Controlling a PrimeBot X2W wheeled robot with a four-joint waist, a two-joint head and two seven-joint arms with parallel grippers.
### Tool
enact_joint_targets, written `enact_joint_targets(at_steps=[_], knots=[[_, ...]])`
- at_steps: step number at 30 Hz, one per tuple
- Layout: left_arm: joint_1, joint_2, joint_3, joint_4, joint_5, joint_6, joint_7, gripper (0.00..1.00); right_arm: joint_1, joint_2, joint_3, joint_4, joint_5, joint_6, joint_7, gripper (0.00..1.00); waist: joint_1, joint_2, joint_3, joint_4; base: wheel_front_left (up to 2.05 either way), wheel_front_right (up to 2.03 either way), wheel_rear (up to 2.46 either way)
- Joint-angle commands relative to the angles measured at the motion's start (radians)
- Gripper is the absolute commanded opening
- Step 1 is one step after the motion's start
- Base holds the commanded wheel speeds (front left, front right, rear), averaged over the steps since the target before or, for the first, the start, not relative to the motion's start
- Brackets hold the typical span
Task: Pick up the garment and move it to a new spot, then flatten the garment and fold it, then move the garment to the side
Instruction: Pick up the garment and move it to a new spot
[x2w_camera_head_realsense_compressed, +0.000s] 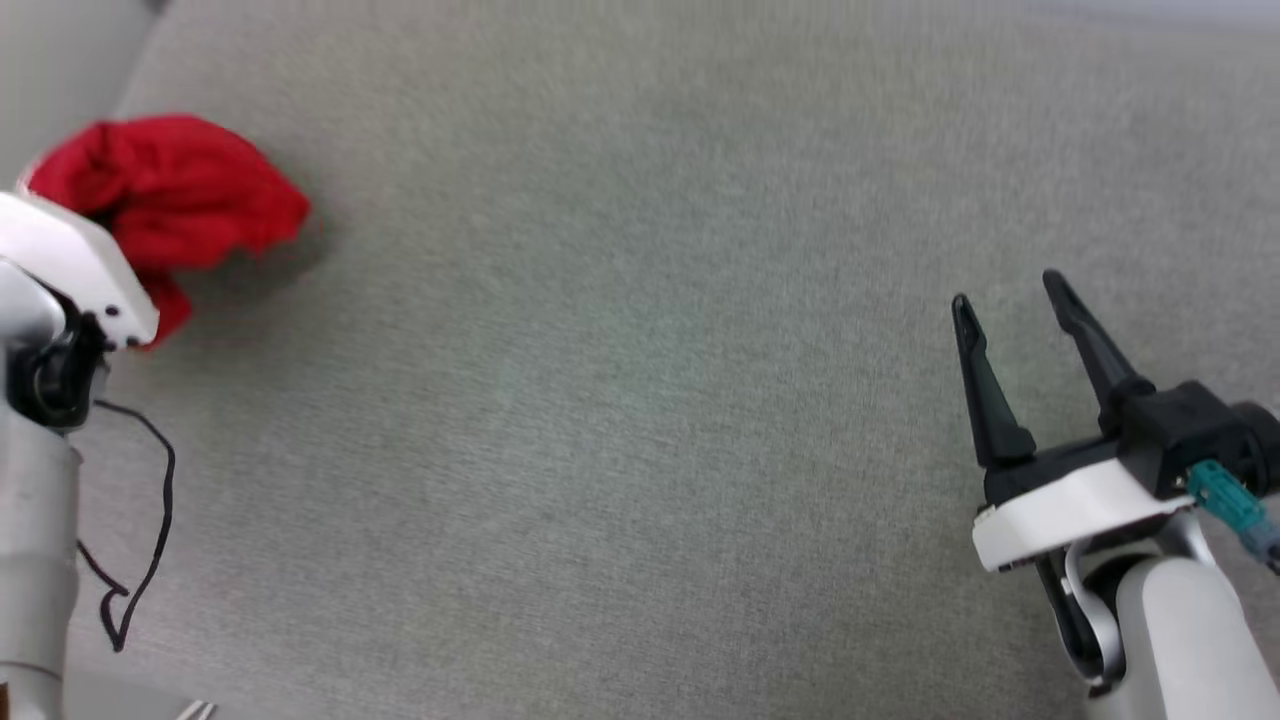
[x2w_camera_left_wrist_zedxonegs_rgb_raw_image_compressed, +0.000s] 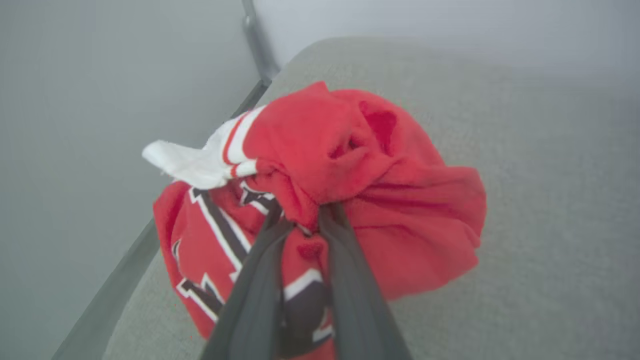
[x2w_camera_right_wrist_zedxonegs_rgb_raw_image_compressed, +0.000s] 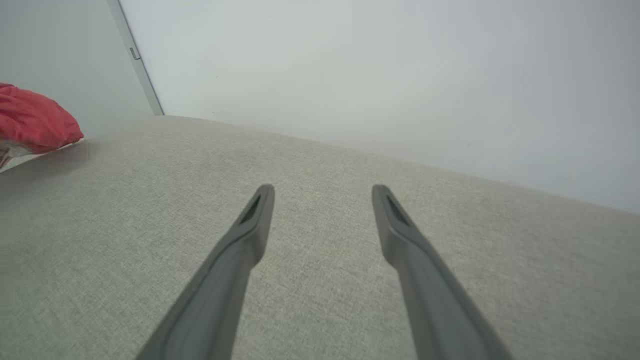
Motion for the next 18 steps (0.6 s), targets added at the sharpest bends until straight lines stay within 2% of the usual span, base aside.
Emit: enact_joint_targets(at_steps=[1,6,8,14,15,18], knots=[[-0.011,-0.009,-0.001,-0.011,0.014,0.004,-0.062,0.00,0.021,0.007,-0.007,0.005,0.005,-0.001,-0.004,1.00,0.0000,0.0000,-0.077,0.020,0.00,0.00,0.00],[-0.028,-0.032,-0.025,-0.042,0.063,0.007,-0.282,0.00,0.067,0.024,-0.018,0.012,0.013,-0.001,-0.009,1.00,0.0000,0.0000,-0.173,0.007,0.00,0.00,0.00],[-0.027,-0.043,-0.031,-0.050,0.071,0.009,-0.318,0.00,0.076,0.026,-0.023,0.011,0.013,-0.001,-0.009,1.00,0.0000,0.0000,-0.188,0.003,0.00,0.00,0.00],[0.015,-0.137,-0.077,-0.112,0.088,-0.002,-0.471,0.00,0.126,0.036,-0.050,0.002,0.018,-0.001,0.003,1.00,0.0000,0.0000,-0.256,-0.046,0.00,0.00,0.00],[0.041,-0.178,-0.102,-0.140,0.095,-0.006,-0.494,0.00,0.138,0.038,-0.049,0.003,0.018,-0.001,0.006,1.00,0.0000,0.0000,-0.275,-0.076,0.00,0.00,0.00],[0.088,-0.235,-0.141,-0.186,0.094,-0.018,-0.511,0.00,0.154,0.038,-0.055,0.000,0.020,-0.001,0.013,1.00,0.0000,0.0000,-0.299,-0.122,0.00,0.00,0.00]])
